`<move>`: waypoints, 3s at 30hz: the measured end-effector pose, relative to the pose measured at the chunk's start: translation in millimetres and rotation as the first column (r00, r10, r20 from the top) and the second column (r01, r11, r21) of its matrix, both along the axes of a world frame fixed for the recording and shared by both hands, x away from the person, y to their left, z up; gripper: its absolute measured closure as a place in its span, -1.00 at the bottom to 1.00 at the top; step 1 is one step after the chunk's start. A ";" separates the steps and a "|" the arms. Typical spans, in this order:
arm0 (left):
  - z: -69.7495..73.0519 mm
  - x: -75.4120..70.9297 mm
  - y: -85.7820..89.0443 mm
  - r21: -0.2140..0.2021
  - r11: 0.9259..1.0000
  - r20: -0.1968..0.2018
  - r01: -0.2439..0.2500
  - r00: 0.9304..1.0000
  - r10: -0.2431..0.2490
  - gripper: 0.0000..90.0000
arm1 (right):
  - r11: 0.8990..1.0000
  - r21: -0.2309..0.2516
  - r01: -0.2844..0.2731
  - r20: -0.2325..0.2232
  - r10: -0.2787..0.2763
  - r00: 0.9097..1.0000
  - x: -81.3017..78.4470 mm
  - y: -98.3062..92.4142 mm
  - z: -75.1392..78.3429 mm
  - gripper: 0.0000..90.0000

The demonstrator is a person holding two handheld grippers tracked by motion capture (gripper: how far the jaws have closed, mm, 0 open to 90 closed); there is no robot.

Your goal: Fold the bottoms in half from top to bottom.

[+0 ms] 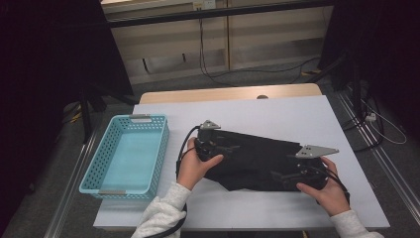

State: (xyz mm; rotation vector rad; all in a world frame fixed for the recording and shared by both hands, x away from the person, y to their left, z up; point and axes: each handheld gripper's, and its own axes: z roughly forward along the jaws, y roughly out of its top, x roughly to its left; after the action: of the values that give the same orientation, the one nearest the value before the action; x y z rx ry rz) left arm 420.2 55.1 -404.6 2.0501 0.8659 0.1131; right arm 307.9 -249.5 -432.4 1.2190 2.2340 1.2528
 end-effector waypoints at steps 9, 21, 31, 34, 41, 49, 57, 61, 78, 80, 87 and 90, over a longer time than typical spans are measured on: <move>-6.1 0.5 33.2 0.048 0.995 -0.004 -0.086 0.996 0.086 -0.58 | 0.999 -0.022 -0.044 0.005 0.044 0.999 15.2 28.9 -4.2 -0.34; -12.4 -3.2 57.4 0.081 0.984 -0.012 -0.159 0.987 0.161 -0.62 | 0.988 -0.097 -0.121 -0.009 0.121 0.993 28.5 56.6 -10.8 0.31; -13.4 -3.7 63.8 0.080 0.979 -0.021 -0.189 0.981 0.191 -0.63 | 0.964 -0.200 -0.173 -0.021 0.173 0.985 29.7 71.0 -21.1 0.86; -13.0 -3.2 65.7 0.081 0.978 -0.026 -0.193 0.980 0.195 -0.64 | 0.965 -0.198 -0.173 -0.022 0.172 0.985 30.6 70.3 -20.5 0.98; -12.5 -2.8 66.2 0.085 0.978 -0.031 -0.189 0.981 0.192 -0.66 | 0.971 -0.174 -0.165 -0.001 0.167 0.986 27.6 62.7 -11.8 0.99; -12.6 -2.1 64.3 0.092 0.978 -0.034 -0.189 0.981 0.193 -0.67 | 0.975 -0.165 -0.151 0.020 0.157 0.987 21.1 51.1 -6.1 0.99; -13.8 -0.8 62.7 0.093 0.979 -0.041 -0.184 0.981 0.188 -0.67 | 0.977 -0.161 -0.137 0.027 0.143 0.989 16.6 40.3 -2.7 0.99; -13.2 -0.9 62.5 0.095 0.979 -0.039 -0.180 0.982 0.184 -0.67 | 0.979 -0.153 -0.132 0.031 0.138 0.990 14.0 35.1 -0.4 0.99; -14.3 0.5 59.4 0.101 0.980 -0.051 -0.169 0.983 0.175 -0.68 | 0.984 -0.142 -0.106 0.037 0.113 0.993 4.2 18.9 2.6 0.99; -14.6 1.3 58.9 0.104 0.980 -0.051 -0.167 0.984 0.173 -0.68 | 0.984 -0.142 -0.106 0.037 0.112 0.993 3.7 17.6 2.6 0.99; -15.0 2.1 56.0 0.112 0.981 -0.060 -0.160 0.984 0.167 -0.67 | 0.984 -0.146 -0.105 0.032 0.111 0.993 2.0 14.9 2.0 0.99; -14.7 2.8 56.3 0.117 0.980 -0.058 -0.161 0.984 0.168 -0.67 | 0.984 -0.146 -0.102 0.031 0.108 0.994 1.3 13.6 1.9 0.99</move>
State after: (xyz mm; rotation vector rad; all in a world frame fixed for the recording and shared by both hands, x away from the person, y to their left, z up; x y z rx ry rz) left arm 423.0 111.4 -419.3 2.0931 1.0933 0.1878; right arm 309.1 -236.0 -430.4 1.0275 2.3420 1.1194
